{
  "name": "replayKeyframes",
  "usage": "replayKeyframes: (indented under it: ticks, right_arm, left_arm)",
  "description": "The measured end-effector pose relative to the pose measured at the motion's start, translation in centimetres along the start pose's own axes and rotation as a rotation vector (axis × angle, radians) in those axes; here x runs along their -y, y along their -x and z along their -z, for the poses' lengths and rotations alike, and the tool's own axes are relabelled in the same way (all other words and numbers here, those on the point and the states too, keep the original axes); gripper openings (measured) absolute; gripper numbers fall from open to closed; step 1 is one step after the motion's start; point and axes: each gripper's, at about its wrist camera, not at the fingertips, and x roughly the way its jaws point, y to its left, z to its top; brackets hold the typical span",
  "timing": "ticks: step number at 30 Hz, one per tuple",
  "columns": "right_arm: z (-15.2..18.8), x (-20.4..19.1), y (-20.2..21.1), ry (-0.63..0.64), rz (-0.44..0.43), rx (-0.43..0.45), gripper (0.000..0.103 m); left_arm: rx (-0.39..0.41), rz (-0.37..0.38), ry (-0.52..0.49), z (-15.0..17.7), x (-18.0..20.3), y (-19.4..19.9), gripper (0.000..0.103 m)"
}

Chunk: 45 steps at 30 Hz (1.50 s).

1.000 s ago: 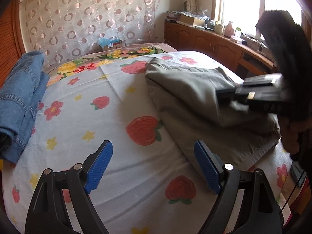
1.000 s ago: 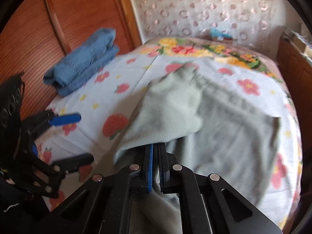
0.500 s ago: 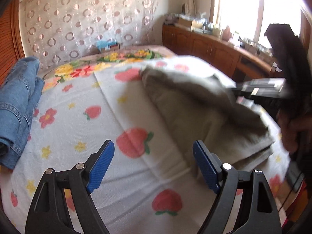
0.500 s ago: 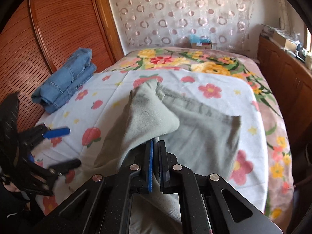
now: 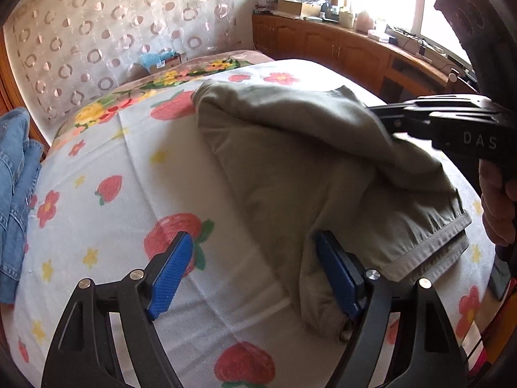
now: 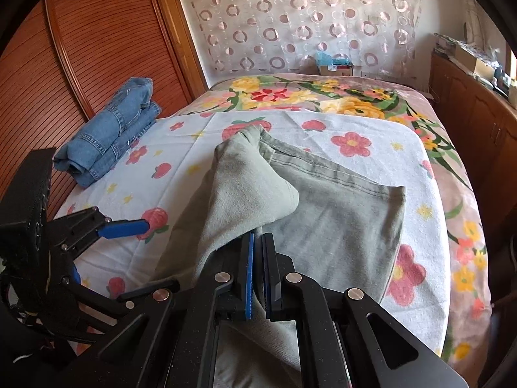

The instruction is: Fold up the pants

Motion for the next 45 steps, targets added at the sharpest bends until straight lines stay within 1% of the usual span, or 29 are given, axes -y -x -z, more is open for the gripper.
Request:
replayKeyframes:
  ticks: [3, 4, 7, 11, 13, 15, 18, 20, 21, 22, 23, 24, 26, 29, 31, 33, 35, 36, 38, 39, 40, 41, 43, 45]
  right_arm:
    - [0.0, 1.2, 0.7, -0.038, 0.035, 0.024, 0.004]
    - [-0.1, 1.7, 0.7, -0.055, 0.045, 0.028, 0.003]
    - [-0.3, 3.4, 1.0, -0.098, 0.099, 0.046, 0.002]
    - [-0.7, 6.0, 2.3, -0.168, 0.211, 0.1, 0.002]
    - [-0.4, 7.0, 3.2, -0.204, 0.293, 0.124, 0.002]
    - [0.1, 7.2, 3.1, -0.224, 0.341, 0.098, 0.002]
    - [0.9, 6.9, 2.1, -0.208, 0.342, 0.053, 0.002]
    - [1.0, 6.2, 1.4, -0.168, 0.331, 0.022, 0.007]
    - [0.9, 6.1, 1.4, -0.153, 0.327, 0.03, 0.008]
    - [0.7, 5.9, 1.4, -0.138, 0.323, 0.045, 0.016]
    - [0.5, 5.8, 1.4, -0.129, 0.33, 0.049, 0.026]
    - [0.2, 6.1, 1.1, -0.129, 0.324, 0.047, 0.03]
    - [-0.2, 7.0, 0.5, -0.153, 0.264, 0.053, 0.031]
    - [-0.7, 8.2, 0.4, -0.151, 0.241, 0.085, 0.032]
    - [-1.3, 7.9, 0.2, -0.137, 0.193, 0.097, 0.032]
    - [-1.8, 7.9, -0.4, -0.123, 0.162, 0.086, 0.032]
    - [-2.4, 7.7, -1.7, -0.107, 0.132, 0.044, 0.032]
    - [-2.6, 7.6, -2.3, -0.096, 0.136, 0.02, 0.032]
    - [-2.7, 7.7, -3.6, -0.078, 0.195, -0.036, 0.031]
    - [-3.2, 7.7, -4.0, -0.078, 0.198, -0.047, 0.029]
    - [-3.2, 7.7, -4.2, -0.077, 0.181, -0.052, 0.008]
    - [-3.3, 7.6, -4.3, -0.073, 0.162, -0.06, 0.003]
    - [-3.3, 7.1, -3.4, -0.059, 0.152, -0.018, 0.003]
    - [-3.2, 5.7, -1.7, -0.042, 0.101, 0.041, 0.003]
  left_arm:
    - [-0.001, -0.005, -0.006, 0.3, 0.0, 0.2, 0.081]
    - [0.0, -0.003, -0.003, 0.4, 0.0, 0.2, 0.081]
    - [0.003, 0.002, 0.004, 0.7, 0.1, 0.3, 0.081]
    - [0.002, 0.013, 0.013, 1.1, 0.0, 0.6, 0.081]
    - [0.001, 0.014, 0.014, 1.2, 0.0, 0.8, 0.081]
    - [0.0, 0.015, 0.012, 1.5, 0.0, 0.9, 0.081]
    - [-0.003, 0.017, 0.017, 1.8, 0.0, 1.2, 0.081]
    - [-0.004, 0.023, 0.023, 1.9, 0.0, 1.4, 0.081]
    - [-0.001, 0.026, 0.024, 1.9, 0.0, 1.4, 0.081]
    - [0.0, 0.026, 0.021, 1.9, 0.0, 1.6, 0.081]
    - [0.001, 0.025, 0.017, 1.9, 0.0, 1.6, 0.081]
    - [0.0, 0.026, 0.016, 2.0, -0.1, 1.6, 0.081]
    - [-0.001, 0.029, 0.019, 2.0, -0.2, 1.6, 0.081]
    - [0.008, 0.034, 0.03, 2.0, -0.5, 1.9, 0.081]
    - [0.022, 0.037, 0.036, 2.1, -0.8, 2.3, 0.081]
    - [0.037, 0.04, 0.04, 2.0, -1.1, 2.7, 0.081]
    - [0.053, 0.041, 0.048, 1.9, -1.3, 3.2, 0.081]
    - [0.06, 0.041, 0.052, 1.8, -1.4, 3.4, 0.081]
    - [0.073, 0.042, 0.058, 1.6, -1.7, 3.8, 0.081]
    - [0.077, 0.042, 0.061, 1.6, -1.8, 3.9, 0.081]
    - [0.082, 0.04, 0.063, 1.5, -1.9, 4.1, 0.081]
    - [0.085, 0.038, 0.063, 1.5, -2.0, 4.2, 0.081]
    - [0.093, 0.03, 0.066, 1.5, -2.3, 4.4, 0.081]
    - [0.103, 0.022, 0.076, 1.5, -2.8, 4.7, 0.081]
